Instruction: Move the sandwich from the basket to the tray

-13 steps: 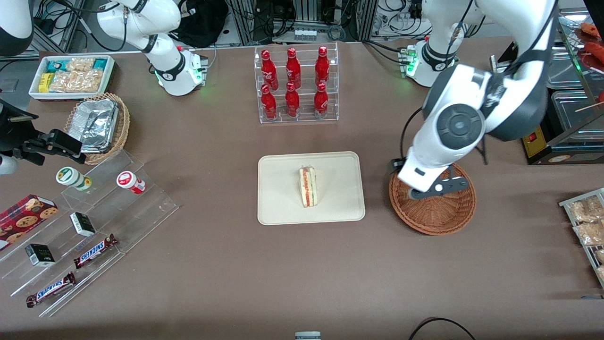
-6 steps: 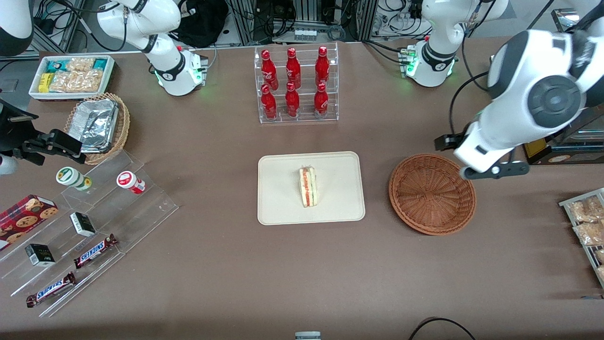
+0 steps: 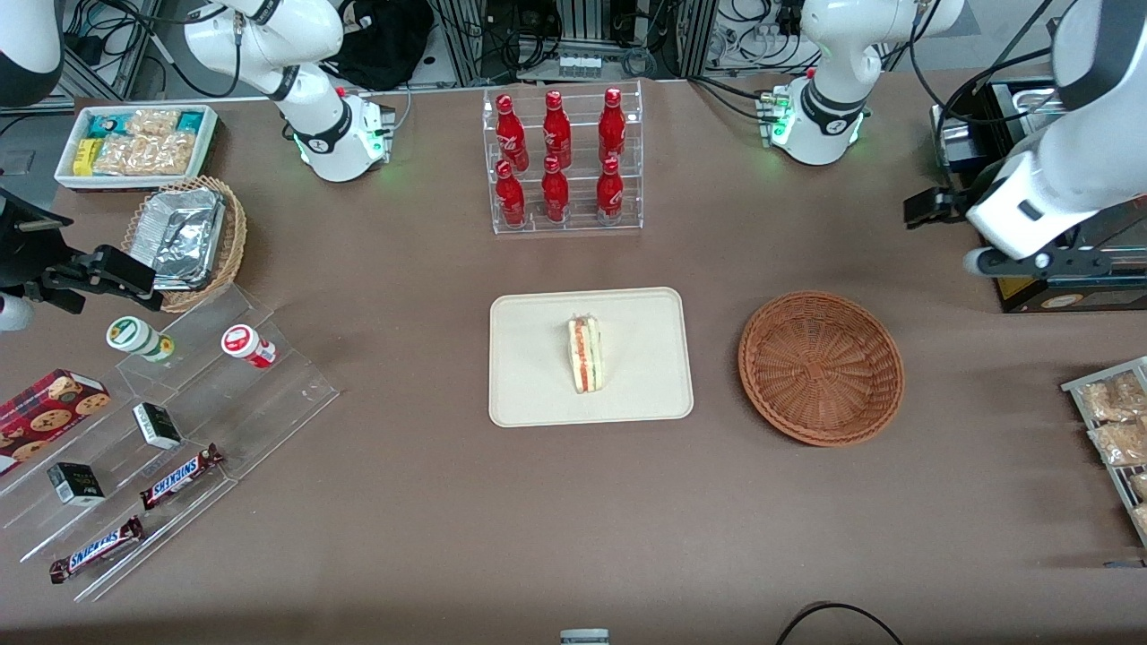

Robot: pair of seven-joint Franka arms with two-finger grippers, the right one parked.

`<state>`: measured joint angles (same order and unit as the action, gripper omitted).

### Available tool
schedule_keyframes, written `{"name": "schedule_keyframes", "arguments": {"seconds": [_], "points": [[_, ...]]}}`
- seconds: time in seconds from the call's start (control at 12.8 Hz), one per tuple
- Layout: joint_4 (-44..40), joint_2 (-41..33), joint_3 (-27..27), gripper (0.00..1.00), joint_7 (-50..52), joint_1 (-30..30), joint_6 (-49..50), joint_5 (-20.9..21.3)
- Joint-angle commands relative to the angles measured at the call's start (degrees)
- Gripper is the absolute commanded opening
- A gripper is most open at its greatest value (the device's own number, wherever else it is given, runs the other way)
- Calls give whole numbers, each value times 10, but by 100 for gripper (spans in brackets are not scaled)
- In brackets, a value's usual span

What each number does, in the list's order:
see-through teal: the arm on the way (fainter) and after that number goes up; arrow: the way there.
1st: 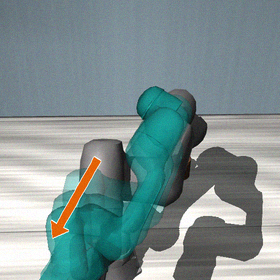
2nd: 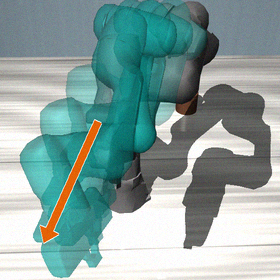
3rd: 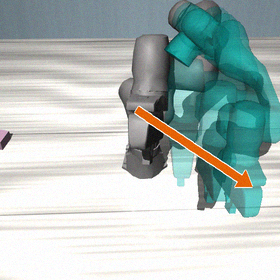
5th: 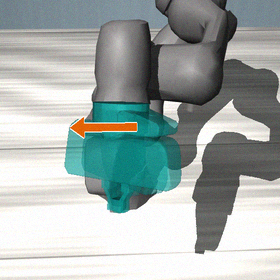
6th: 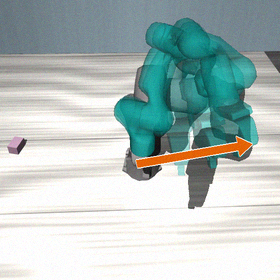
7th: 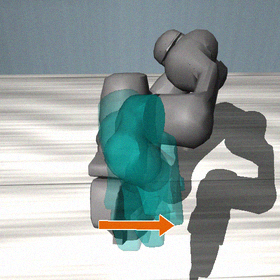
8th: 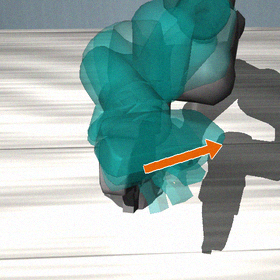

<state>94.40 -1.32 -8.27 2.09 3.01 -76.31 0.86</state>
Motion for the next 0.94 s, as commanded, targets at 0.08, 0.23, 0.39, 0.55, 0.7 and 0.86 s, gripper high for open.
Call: {"name": "schedule_keyframes", "arguments": {"seconds": [0.08, 0.23, 0.39, 0.55, 0.7, 0.86], "points": [[-19, -21, 30, 100, -41, 3, 6, -4], [-25, -21, 38, 100, -41, 3, 1, -3], [-21, -21, 39, 100, -41, 3, -16, -3], [-19, -21, 39, 100, -41, 3, -27, -3], [-18, -20, 39, 100, -41, 4, -45, -3], [-3, -19, 39, 100, -41, 4, -81, -2]]}}
